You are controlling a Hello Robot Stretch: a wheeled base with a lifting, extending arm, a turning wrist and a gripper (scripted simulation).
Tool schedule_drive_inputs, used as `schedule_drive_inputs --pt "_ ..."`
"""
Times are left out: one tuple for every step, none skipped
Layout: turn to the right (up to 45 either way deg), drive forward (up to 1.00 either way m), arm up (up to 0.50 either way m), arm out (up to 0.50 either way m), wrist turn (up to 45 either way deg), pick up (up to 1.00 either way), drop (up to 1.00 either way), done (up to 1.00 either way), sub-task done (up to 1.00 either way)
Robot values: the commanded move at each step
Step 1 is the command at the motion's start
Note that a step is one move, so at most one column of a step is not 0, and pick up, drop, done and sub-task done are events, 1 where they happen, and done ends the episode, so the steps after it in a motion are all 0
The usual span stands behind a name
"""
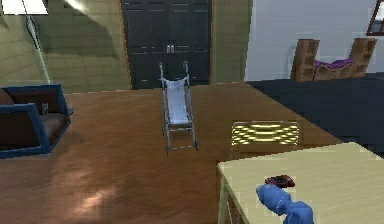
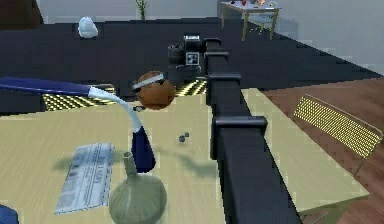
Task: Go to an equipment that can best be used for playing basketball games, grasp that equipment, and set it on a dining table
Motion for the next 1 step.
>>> schedule_drive_inputs --pt "0.0 0.0 0.0 -0.08 0.0 0.0 0.0 0.0 0.0"
